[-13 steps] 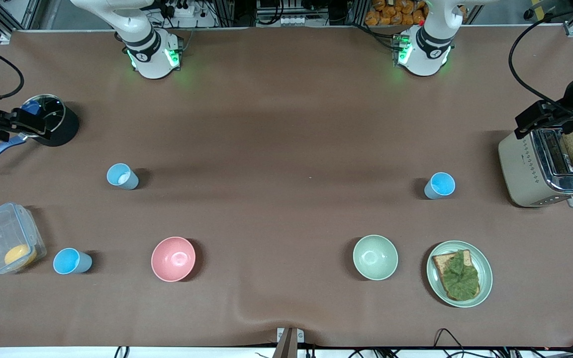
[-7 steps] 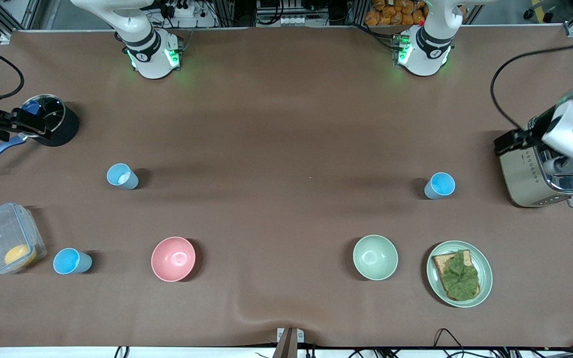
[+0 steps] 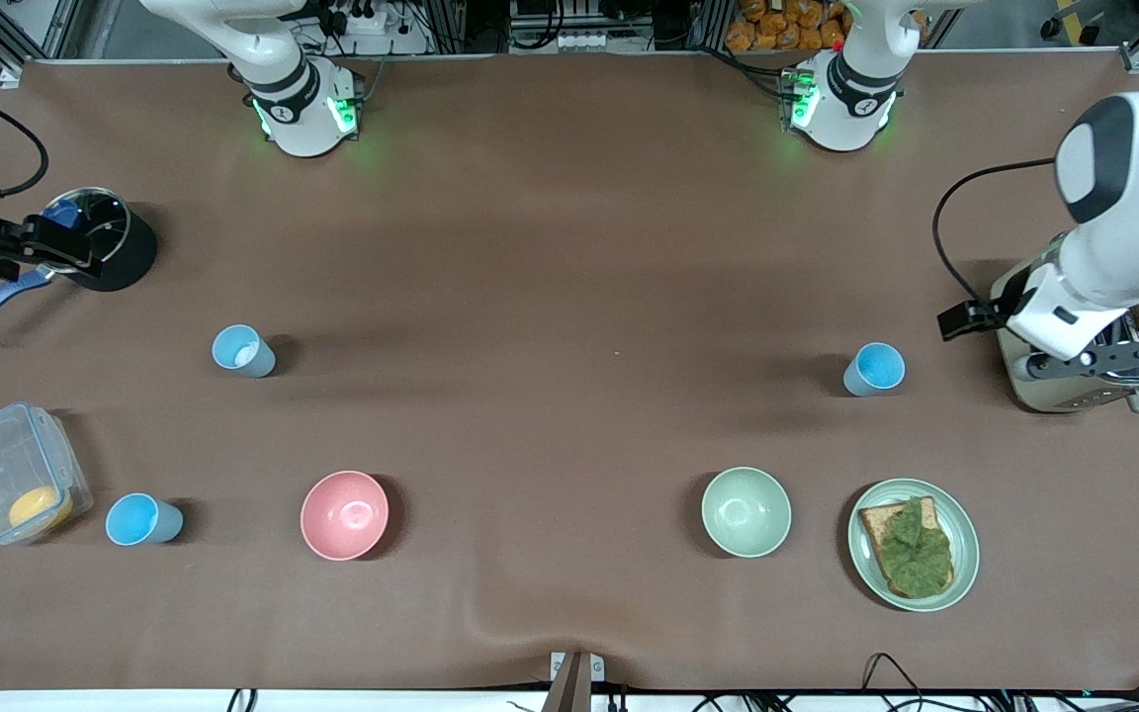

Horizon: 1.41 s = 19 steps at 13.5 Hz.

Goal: Stack blue cups with both arms
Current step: 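Reach the right gripper and the left gripper down to two blue cups, then close the right gripper and the left gripper around the blue cups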

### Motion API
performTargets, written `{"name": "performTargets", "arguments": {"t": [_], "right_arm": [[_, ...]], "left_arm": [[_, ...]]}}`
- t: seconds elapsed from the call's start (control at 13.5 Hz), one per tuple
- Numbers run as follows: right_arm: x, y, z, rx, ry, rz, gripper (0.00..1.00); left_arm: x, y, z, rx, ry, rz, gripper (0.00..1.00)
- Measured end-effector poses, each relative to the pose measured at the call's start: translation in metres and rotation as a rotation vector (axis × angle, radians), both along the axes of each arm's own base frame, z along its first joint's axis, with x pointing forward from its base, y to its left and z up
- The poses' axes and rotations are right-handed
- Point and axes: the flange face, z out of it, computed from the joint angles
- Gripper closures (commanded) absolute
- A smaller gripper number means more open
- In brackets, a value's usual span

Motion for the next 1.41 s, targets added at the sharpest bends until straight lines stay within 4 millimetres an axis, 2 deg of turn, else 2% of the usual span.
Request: {"name": "performTargets", "arguments": {"t": [0.15, 0.22, 0.52, 0.74, 0.89, 1.04, 1.19, 1.41], "right_arm": [[0.004, 0.000, -0.011, 0.000, 0.022, 0.001, 0.00], [0.008, 0.003, -0.025, 0.000, 0.049, 0.005, 0.00], [0.034, 0.031, -0.115, -0.010, 0.203, 0.047, 0.00], [0.045, 0.035, -0.190, -0.019, 0.212, 0.051, 0.00], [0.036, 0.035, -0.234, -0.022, 0.191, 0.050, 0.00], [0.025, 0.045, -0.267, -0.025, 0.178, 0.066, 0.00], [0.016, 0.055, -0.285, -0.028, 0.184, 0.085, 0.00], [0.008, 0.055, -0.310, -0.032, 0.186, 0.086, 0.00]], "left_arm": [[-0.008, 0.006, -0.032, -0.004, -0.027, 0.006, 0.00], [-0.011, 0.010, -0.046, -0.007, -0.044, 0.012, 0.00], [-0.018, 0.016, -0.098, -0.014, -0.064, 0.017, 0.00], [-0.018, 0.015, -0.121, -0.016, -0.040, 0.018, 0.00], [-0.017, 0.014, -0.136, -0.019, -0.035, 0.016, 0.00], [-0.016, 0.013, -0.153, -0.022, -0.030, 0.013, 0.00], [-0.016, 0.011, -0.164, -0.024, -0.022, 0.010, 0.00], [-0.017, 0.008, -0.172, -0.027, -0.022, 0.005, 0.00]]}}
